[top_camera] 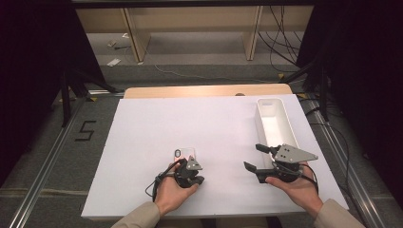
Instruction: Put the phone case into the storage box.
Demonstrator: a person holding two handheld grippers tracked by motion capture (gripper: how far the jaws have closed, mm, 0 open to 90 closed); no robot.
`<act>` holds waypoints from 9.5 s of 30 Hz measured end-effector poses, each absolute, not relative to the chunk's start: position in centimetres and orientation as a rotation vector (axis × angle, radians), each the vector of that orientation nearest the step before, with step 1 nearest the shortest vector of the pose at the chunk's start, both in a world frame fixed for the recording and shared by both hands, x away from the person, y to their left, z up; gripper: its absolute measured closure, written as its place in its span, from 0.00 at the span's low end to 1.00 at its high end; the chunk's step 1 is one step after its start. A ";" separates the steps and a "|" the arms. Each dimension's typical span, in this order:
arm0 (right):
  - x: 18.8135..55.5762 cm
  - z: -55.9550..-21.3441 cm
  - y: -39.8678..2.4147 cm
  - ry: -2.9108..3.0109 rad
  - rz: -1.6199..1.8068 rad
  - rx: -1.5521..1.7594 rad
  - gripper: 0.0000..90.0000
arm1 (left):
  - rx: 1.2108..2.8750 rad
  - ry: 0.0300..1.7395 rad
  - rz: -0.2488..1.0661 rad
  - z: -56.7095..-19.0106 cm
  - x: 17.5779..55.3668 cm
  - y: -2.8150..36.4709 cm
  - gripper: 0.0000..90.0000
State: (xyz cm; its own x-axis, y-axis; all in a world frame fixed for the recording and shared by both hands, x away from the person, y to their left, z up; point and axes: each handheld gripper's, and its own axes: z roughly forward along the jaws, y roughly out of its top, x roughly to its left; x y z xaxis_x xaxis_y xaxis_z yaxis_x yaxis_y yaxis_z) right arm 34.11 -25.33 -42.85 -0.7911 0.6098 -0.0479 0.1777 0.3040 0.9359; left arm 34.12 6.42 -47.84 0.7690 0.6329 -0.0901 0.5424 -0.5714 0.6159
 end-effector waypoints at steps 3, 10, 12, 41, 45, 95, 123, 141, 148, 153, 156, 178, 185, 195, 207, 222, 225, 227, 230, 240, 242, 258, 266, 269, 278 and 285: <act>34.1 -42.9 -25.3 2.183 1.489 0.705 0.28 | 2.331 0.888 0.176 -47.8 33.9 7.3 1.00; 34.1 -42.9 -25.4 2.182 1.488 0.713 0.28 | 2.339 0.952 0.158 -47.6 33.4 9.8 1.00; 34.1 -42.9 -25.3 2.183 1.487 0.713 0.28 | 2.348 0.972 0.168 -47.6 33.4 10.2 1.00; 34.1 -42.8 -25.4 2.184 1.496 0.714 0.28 | 2.287 0.973 0.241 -46.2 33.1 12.8 0.81; 34.1 -42.9 -25.5 2.186 1.500 0.709 0.28 | 2.192 0.928 0.293 -45.4 33.1 12.6 0.57; 33.5 -42.7 -25.7 2.183 1.492 0.705 0.27 | 2.154 1.041 0.476 -45.1 35.9 13.6 0.00; 33.5 -42.7 -25.5 2.182 1.493 0.699 0.27 | 2.471 1.161 0.384 -47.5 38.3 12.8 0.00; 33.5 -42.7 -25.5 2.182 1.496 0.698 0.27 | 2.512 1.207 0.331 -47.7 39.1 13.2 0.00; 33.5 -42.7 -25.5 2.186 1.497 0.697 0.27 | 2.520 1.219 0.307 -47.7 39.3 13.3 0.00; 33.5 -42.7 -25.5 2.183 1.499 0.697 0.27 | 2.530 1.227 0.283 -47.7 39.5 13.3 0.01; 33.5 -42.7 -25.5 2.186 1.497 0.697 0.27 | 2.511 1.256 0.254 -47.8 39.6 13.3 0.02; 33.4 -42.7 -25.4 2.186 1.497 0.689 0.27 | 2.515 1.321 0.189 -47.3 39.6 13.0 0.16; 33.4 -42.7 -25.4 2.185 1.498 0.685 0.27 | 2.511 1.330 0.186 -47.2 39.6 13.1 0.17; 33.4 -42.7 -25.4 2.186 1.496 0.684 0.27 | 2.499 1.337 0.188 -47.3 39.5 13.1 0.18; 33.4 -42.6 -25.4 2.184 1.495 0.684 0.27 | 2.490 1.328 0.191 -47.3 39.4 13.2 0.18; 33.4 -42.6 -25.5 2.178 1.504 0.682 0.27 | 2.435 1.304 0.217 -47.1 39.0 13.6 0.19; 33.4 -42.6 -25.5 2.175 1.508 0.683 0.27 | 2.413 1.289 0.229 -46.7 38.9 13.7 0.19; 33.4 -42.6 -25.5 2.173 1.509 0.682 0.27 | 2.403 1.282 0.237 -46.5 38.8 13.7 0.19; 33.4 -42.5 -25.5 2.170 1.512 0.686 0.26 | 2.378 1.270 0.253 -46.4 38.7 13.7 0.19; 33.5 -42.6 -25.5 2.165 1.519 0.695 0.25 | 2.311 1.216 0.315 -45.6 38.6 13.7 0.19; 33.5 -42.6 -25.5 2.165 1.520 0.695 0.25 | 2.297 1.208 0.326 -45.6 38.5 13.6 0.19; 33.7 -42.6 -25.4 2.144 1.539 0.711 0.20 | 2.220 1.116 0.418 -44.7 38.2 13.3 0.18; 33.7 -42.4 -25.2 2.128 1.566 0.728 0.18 | 2.181 1.085 0.457 -44.5 37.9 13.0 0.19; 33.8 -42.3 -25.1 2.119 1.580 0.743 0.18 | 2.167 1.074 0.459 -44.4 37.8 12.9 0.19; 34.4 -41.7 -24.6 2.100 1.602 0.742 0.18 | 2.124 1.036 0.490 -44.0 37.6 12.4 0.19; 35.0 -41.5 -23.9 2.099 1.603 0.735 0.18 | 2.074 1.017 0.503 -43.7 37.6 12.1 0.19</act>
